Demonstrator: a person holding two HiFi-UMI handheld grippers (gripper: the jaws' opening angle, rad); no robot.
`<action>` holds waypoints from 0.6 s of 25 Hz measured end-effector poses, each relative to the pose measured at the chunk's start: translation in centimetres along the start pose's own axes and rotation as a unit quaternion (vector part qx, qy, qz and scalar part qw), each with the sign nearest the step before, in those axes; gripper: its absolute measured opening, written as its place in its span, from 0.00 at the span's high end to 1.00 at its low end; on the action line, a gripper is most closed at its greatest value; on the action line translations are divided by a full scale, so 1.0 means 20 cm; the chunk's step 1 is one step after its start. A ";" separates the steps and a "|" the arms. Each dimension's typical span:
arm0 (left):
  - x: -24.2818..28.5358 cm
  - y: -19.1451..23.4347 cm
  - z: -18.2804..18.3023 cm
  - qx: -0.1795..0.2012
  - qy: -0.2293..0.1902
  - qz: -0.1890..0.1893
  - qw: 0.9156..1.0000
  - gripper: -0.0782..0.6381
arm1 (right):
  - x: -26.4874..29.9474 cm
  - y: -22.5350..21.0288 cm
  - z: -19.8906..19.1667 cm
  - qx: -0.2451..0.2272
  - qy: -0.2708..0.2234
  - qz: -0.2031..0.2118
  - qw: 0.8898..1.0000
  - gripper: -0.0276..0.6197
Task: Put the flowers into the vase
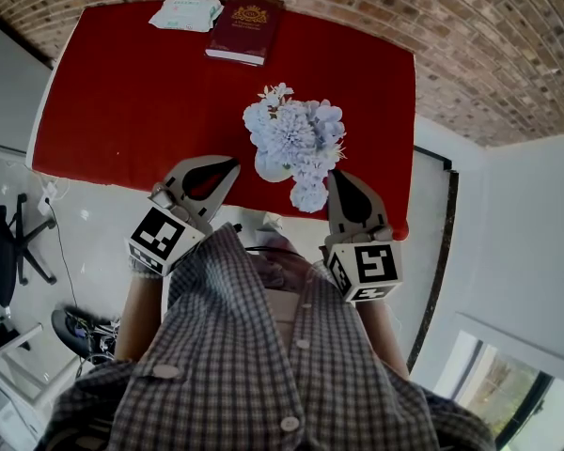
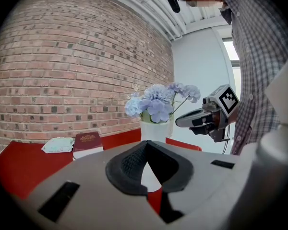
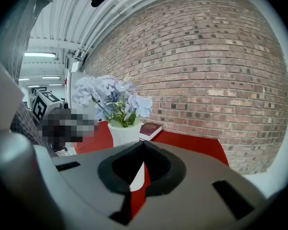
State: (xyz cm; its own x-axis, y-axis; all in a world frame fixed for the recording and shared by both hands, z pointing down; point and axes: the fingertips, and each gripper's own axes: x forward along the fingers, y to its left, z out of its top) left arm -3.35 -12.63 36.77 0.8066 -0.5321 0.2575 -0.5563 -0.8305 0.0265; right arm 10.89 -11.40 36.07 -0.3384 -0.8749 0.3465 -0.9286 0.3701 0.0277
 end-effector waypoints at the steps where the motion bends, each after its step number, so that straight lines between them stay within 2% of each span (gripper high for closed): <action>1: 0.00 0.00 0.00 -0.001 0.001 -0.001 1.000 0.88 | 0.00 0.00 0.00 0.000 0.003 0.000 1.000 0.95; 9: 0.00 -0.02 -0.02 0.007 0.007 -0.007 1.000 0.88 | -0.01 0.01 -0.01 0.006 0.009 0.000 1.000 0.95; 15: 0.01 -0.02 -0.02 0.007 0.010 -0.008 1.000 0.88 | 0.00 0.02 -0.02 -0.008 0.015 0.003 1.000 0.95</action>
State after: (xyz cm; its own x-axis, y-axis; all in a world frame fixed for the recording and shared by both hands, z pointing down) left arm -3.04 -12.23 37.19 0.8107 -0.5162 0.2760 -0.5411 -0.8408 0.0169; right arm 10.48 -11.15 36.55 -0.3391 -0.8631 0.3742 -0.9240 0.3803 0.0399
